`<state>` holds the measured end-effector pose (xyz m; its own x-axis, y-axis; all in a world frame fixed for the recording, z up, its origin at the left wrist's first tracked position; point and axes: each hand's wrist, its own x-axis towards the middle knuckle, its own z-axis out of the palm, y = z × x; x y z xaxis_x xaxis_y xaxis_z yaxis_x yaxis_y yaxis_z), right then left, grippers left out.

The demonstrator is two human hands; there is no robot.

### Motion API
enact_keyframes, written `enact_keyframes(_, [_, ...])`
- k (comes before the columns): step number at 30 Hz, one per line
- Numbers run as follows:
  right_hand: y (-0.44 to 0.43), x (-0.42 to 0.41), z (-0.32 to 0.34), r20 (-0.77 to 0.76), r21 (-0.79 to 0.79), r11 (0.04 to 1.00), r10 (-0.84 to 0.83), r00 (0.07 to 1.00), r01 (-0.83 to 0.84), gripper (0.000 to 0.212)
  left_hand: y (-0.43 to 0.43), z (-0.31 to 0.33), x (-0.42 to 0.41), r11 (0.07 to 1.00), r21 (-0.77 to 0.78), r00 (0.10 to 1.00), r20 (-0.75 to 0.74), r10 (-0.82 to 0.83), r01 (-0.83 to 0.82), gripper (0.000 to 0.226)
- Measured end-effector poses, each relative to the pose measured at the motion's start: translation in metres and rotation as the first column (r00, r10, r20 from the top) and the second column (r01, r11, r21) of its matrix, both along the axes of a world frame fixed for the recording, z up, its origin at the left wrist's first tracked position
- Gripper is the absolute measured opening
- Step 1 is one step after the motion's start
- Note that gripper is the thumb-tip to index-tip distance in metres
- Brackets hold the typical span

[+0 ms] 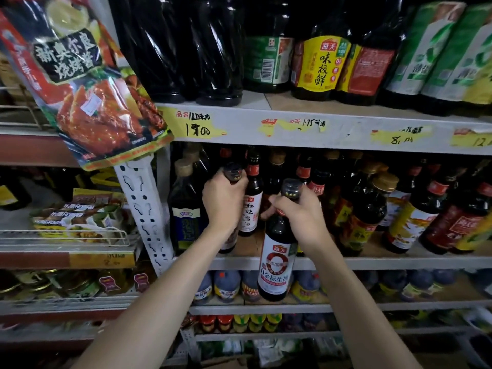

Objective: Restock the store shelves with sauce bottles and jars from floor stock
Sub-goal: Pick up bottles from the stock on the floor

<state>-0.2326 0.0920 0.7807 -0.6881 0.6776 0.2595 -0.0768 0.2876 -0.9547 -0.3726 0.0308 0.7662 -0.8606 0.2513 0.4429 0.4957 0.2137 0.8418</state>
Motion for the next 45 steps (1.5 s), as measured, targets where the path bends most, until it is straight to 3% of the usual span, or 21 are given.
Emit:
enact_keyframes(6, [0.017, -0.014, -0.011, -0.016, -0.021, 0.999, 0.033, 0.999, -0.033, 0.019, 0.014, -0.002, -0.014, 0.997, 0.065, 0.999, 0.021, 0.047, -0.049, 0.033])
enact_keyframes(12, [0.02, -0.026, -0.022, -0.02, -0.02, 1.0, 0.013, 1.0, -0.013, 0.016, 0.013, 0.007, -0.021, 0.993, 0.058, 0.989, -0.112, -0.095, 0.102, 0.032])
enact_keyframes(16, [0.019, -0.033, -0.025, -0.041, -0.029, 1.0, -0.009, 0.999, 0.008, 0.015, 0.005, 0.023, -0.041, 0.939, -0.236, 0.965, -0.024, -0.261, 0.248, 0.027])
enact_keyframes(19, [0.016, -0.038, -0.024, -0.048, -0.048, 0.999, -0.008, 0.999, 0.005, 0.013, -0.01, 0.036, -0.057, 0.767, -0.543, 0.918, 0.023, -0.395, 0.343, 0.042])
enact_keyframes(21, [0.012, -0.041, -0.024, -0.055, -0.048, 0.999, 0.001, 0.998, -0.004, 0.008, -0.016, 0.042, -0.058, 0.72, -0.64, 0.915, -0.063, -0.4, 0.271, 0.038])
enact_keyframes(24, [0.005, -0.045, -0.022, -0.084, -0.055, 0.998, 0.019, 0.996, -0.024, 0.004, -0.017, 0.045, -0.051, 0.732, -0.653, 0.899, -0.178, -0.399, 0.195, 0.035])
enact_keyframes(33, [-0.004, -0.057, -0.016, -0.115, -0.062, 0.998, 0.009, 0.993, -0.017, 0.016, -0.009, 0.057, -0.051, 0.713, -0.682, 0.917, -0.164, -0.363, 0.16, 0.036])
enact_keyframes(37, [-0.004, -0.06, -0.01, -0.134, -0.046, 0.999, 0.008, 0.991, -0.014, 0.019, -0.009, 0.059, -0.04, 0.616, -0.782, 0.847, -0.389, -0.363, -0.096, 0.036])
enact_keyframes(40, [-0.005, -0.06, -0.005, -0.168, -0.032, 0.999, -0.017, 0.986, 0.011, 0.021, -0.014, 0.056, -0.034, 0.557, -0.804, 0.798, -0.47, -0.377, -0.21, 0.052])
enact_keyframes(43, [-0.006, -0.06, -0.004, -0.177, -0.013, 0.999, -0.033, 0.984, 0.032, 0.019, -0.022, 0.047, -0.035, 0.55, -0.802, 0.789, -0.486, -0.376, -0.232, 0.089])
enact_keyframes(45, [-0.006, -0.062, -0.004, -0.184, -0.011, 0.999, -0.046, 0.982, 0.045, 0.017, -0.024, 0.042, -0.034, 0.551, -0.783, 0.757, -0.539, -0.37, -0.288, 0.098])
